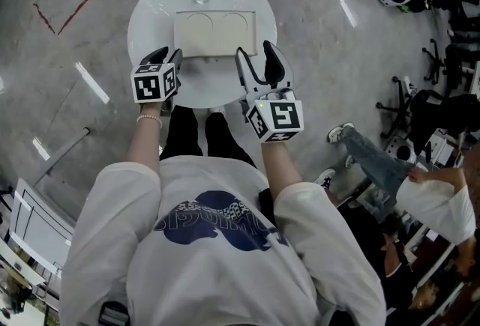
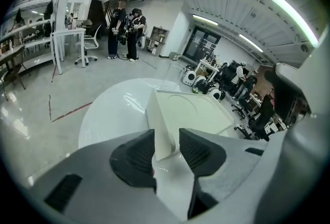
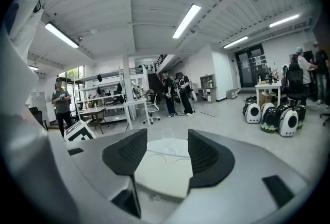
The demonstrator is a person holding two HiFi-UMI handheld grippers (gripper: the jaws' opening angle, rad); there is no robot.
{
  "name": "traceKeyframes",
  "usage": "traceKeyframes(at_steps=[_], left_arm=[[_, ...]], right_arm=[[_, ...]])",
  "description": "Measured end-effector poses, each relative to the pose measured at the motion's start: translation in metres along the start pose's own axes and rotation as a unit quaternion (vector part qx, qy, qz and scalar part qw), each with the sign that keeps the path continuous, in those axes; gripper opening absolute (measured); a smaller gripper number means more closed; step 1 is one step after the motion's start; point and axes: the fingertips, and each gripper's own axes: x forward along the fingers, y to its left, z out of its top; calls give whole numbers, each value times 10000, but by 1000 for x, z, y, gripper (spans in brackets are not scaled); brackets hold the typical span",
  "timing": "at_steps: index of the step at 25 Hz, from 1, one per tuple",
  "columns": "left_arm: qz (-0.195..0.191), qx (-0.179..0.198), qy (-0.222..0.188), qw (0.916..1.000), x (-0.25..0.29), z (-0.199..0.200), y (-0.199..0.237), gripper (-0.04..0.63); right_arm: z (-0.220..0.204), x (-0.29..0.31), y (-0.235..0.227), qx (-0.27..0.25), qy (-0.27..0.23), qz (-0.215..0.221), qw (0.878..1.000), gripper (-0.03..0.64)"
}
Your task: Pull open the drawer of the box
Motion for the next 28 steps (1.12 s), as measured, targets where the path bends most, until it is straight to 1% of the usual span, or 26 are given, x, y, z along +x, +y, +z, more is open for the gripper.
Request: traceKeyframes(at_steps=[5,10,12,15,18,22,28], left_arm=[[-2,-55,179,9998,8,0,2,136],[-102,-142,341,9993,11,-1,-1,98],[-116,-183,373,9991,12,-1,-2,78],[-106,-271,360,9989,12,-1,-2,75],[-103,-314,348,9988,11,-1,-2,75],[-110,-361,332,9987,12,-1,-3,75],[-105,-474,380,9981,12,-1,-1,74]], right_arm=[[-1,3,-5,30,14,-62,10000,227],[-3,6,-7,49,33,-68,10000,227],[-6,7,-6,48,64,-56,10000,227],[-16,7,-2,69,173,-20,9998,227],[-34,6,3,116,368,13,9993,227],[-68,8,13,192,748,73,9970,227],[-125,16,30,407,1440,191,9886,227]])
